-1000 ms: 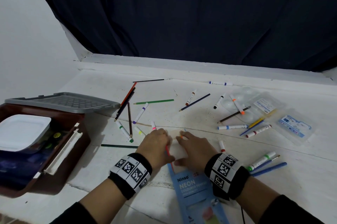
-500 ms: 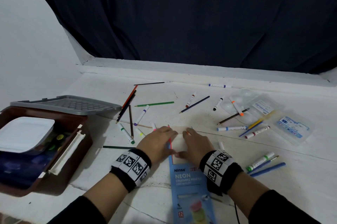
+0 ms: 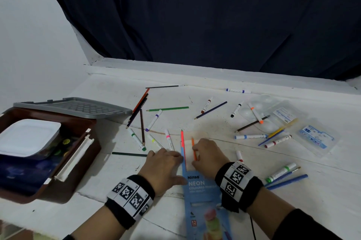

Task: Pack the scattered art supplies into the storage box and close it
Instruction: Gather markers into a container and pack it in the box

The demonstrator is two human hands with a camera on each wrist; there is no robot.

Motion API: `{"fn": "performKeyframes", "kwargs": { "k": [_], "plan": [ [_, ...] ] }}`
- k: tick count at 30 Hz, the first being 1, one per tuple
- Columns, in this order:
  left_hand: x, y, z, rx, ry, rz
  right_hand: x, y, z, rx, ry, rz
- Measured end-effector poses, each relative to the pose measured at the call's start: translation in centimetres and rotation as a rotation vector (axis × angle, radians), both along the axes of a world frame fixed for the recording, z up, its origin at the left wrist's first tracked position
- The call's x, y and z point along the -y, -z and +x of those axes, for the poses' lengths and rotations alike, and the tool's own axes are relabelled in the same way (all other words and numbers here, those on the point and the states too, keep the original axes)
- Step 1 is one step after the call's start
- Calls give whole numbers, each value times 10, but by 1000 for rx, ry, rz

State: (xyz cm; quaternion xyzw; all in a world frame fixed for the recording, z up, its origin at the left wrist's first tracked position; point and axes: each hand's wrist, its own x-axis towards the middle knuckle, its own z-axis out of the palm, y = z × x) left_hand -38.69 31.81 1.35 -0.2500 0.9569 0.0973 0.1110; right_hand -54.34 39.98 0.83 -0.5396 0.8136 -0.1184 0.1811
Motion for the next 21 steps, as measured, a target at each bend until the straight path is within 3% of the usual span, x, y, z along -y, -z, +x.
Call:
{"fn": "performKeyframes", "kwargs": {
  "k": [5,21],
  "plan": [
    [6,3,-3,-1,5,4,6,-2,4,147,-53,-34],
    [10,3,-8,13,-6,16,-5,0,5,145,-183,63]
  ]
}}
